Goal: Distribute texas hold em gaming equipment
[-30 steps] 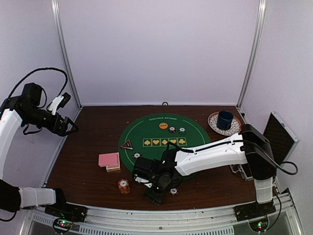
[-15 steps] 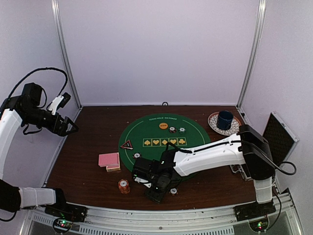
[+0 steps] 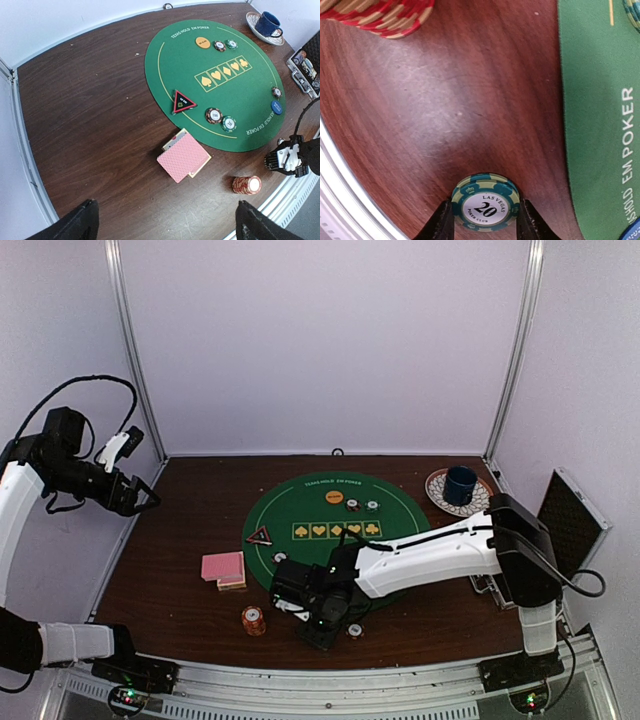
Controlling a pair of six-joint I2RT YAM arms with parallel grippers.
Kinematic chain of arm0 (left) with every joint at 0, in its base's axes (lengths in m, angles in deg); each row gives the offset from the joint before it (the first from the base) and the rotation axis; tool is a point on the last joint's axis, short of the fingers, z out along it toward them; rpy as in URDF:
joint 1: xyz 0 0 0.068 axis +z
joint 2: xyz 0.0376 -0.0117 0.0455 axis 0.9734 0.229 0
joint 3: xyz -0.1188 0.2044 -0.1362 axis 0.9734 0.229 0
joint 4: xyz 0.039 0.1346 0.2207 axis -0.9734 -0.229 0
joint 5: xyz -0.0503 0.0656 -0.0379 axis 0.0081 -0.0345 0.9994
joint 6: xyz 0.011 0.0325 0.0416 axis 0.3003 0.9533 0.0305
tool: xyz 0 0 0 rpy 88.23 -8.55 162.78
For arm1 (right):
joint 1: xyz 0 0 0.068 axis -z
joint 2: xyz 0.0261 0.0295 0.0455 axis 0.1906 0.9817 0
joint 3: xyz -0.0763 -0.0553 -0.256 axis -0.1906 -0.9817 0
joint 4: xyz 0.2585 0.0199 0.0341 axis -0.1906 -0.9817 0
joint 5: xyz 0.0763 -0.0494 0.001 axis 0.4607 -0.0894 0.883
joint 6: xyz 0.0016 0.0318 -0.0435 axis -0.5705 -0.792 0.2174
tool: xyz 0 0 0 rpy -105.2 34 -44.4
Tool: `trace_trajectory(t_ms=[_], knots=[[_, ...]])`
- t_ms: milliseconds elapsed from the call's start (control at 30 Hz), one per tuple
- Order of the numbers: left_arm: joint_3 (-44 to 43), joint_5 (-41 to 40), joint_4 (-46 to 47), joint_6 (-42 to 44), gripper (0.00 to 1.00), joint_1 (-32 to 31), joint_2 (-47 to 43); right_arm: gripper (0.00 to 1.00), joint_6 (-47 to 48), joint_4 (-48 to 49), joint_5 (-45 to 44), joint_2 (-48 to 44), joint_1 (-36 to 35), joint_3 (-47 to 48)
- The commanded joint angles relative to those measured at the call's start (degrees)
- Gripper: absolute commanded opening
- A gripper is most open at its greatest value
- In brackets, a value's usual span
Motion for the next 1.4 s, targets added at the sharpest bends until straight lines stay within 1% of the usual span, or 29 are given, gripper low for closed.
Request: trace_trajectory(t_ms=[0, 67, 233, 567, 867, 1000, 1033, 1067, 1100, 1133, 1167, 1233, 1367], knots=[[-1.8, 1.1, 0.2, 0.0, 0.98, 0.1, -0.1, 0.2, 0.8, -2.3, -3.9, -3.4, 1.8, 0.6], [-1.8, 1.2, 0.2, 0.0, 0.98, 0.1, 0.0, 0.19, 0.8, -2.8, -5.7, -5.1, 2.8, -0.1], [-2.0, 1.3, 0.2, 0.0, 0.97, 0.1, 0.3, 0.19, 0.5, -2.1, -6.4, -7.9, 6.2, -3.9], [-2.5, 1.5, 0.2, 0.0, 0.98, 0.1, 0.8, 0.18, 0.2, 1.0, -6.1, -8.7, 11.9, -9.8], [-2.5, 1.5, 0.2, -0.1, 0.98, 0.2, 0.7, 0.18, 0.1, 2.9, -5.9, -8.5, 13.9, -12.8], [-2.5, 1.6, 0.2, -0.1, 0.98, 0.1, 0.8, 0.2, -0.2, 3.1, -6.9, -8.6, 14.1, -13.5], [-2.6, 1.6, 0.2, 0.0, 0.97, 0.1, 0.8, 0.23, -0.2, 3.0, -7.1, -8.7, 14.1, -13.5], [-2.5, 1.7, 0.2, -0.1, 0.98, 0.1, 0.9, 0.31, -0.3, 2.9, -7.4, -8.8, 14.2, -13.5], [-2.5, 1.7, 0.2, -0.1, 0.98, 0.1, 0.9, 0.42, -0.3, 2.7, -7.8, -9.0, 14.2, -13.4], [-2.6, 1.7, 0.2, 0.0, 0.97, 0.1, 0.9, 0.5, -0.2, 2.4, -7.9, -9.1, 14.2, -13.1], [-2.6, 1.7, 0.2, -0.1, 0.98, 0.1, 0.9, 0.55, -0.2, 2.0, -8.0, -9.3, 14.2, -12.8], [-2.6, 1.7, 0.2, 0.1, 0.98, 0.1, 0.9, 0.61, -0.1, 1.7, -8.0, -10.2, 14.1, -11.9], [-2.6, 1.5, 0.2, 0.0, 0.97, 0.1, 0.8, 0.66, 0.0, 0.3, -8.5, -12.3, 12.8, -7.9]])
